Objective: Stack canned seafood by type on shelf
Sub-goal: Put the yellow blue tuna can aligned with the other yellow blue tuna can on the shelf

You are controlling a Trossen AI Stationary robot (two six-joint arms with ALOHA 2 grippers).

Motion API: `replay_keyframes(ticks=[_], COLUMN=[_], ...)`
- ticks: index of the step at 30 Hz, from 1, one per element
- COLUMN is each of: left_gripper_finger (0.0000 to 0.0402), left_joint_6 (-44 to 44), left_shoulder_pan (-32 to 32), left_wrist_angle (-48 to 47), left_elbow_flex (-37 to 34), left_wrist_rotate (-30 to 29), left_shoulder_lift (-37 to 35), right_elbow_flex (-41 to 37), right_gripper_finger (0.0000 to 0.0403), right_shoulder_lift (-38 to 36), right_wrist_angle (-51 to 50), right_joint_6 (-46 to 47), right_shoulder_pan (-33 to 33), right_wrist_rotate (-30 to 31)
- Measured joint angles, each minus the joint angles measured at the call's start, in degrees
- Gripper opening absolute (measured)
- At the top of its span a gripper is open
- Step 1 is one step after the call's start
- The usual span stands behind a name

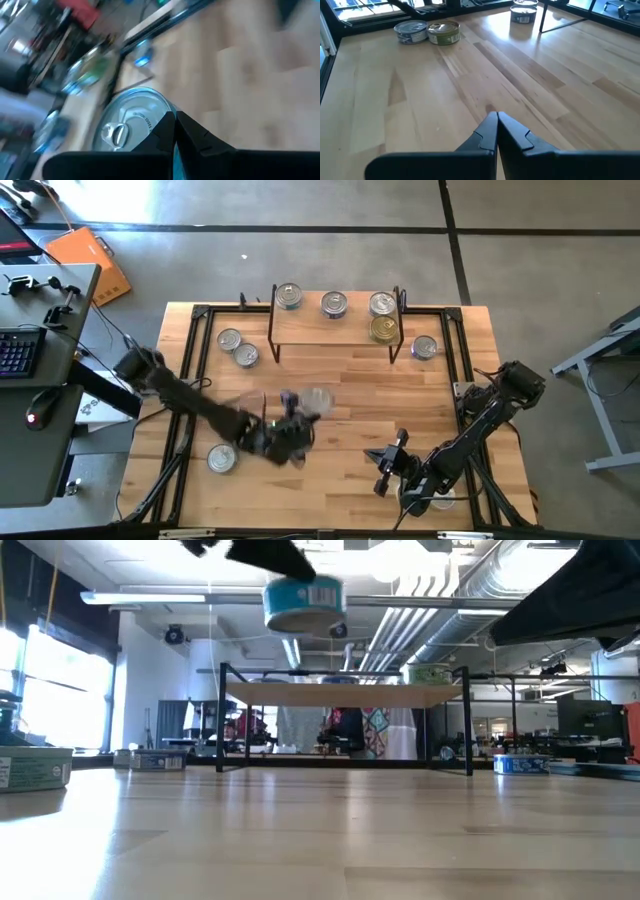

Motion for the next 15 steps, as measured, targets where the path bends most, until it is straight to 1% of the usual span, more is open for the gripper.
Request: replay_keyframes(ticks=[5,7,11,15], left_gripper_finger=[0.0,0.0,0.0,0.0], left_joint_6=[-1.27,-1.25,-1.21,-0.89], left_shoulder_pan=[9.84,14.86,26.13,35.82], left_wrist_angle=[-7.6,-10.01,-11.09,-11.36], left_elbow_flex=[0.0,0.0,0.0,0.0], left_wrist_rotate=[-0.15,1.4,9.92,17.2], left_shoulder_lift=[-6.09,-7.82,-9.84,-9.51], right_elbow_flex=[0.0,0.0,0.0,0.0], right_gripper_finger=[0.0,0.0,0.0,0.0], right_shoulder_lift=[0.02,0.02,0.04,0.04], right_wrist_angle=[0.07,0.15,0.32,0.34], right_joint_6=[0.23,0.24,0.16,0.05], right_shoulder_pan=[-0.26,-0.23,-0.23,-0.23], right_wrist_rotate=[-0.02,-0.02,-0.04,-0.07])
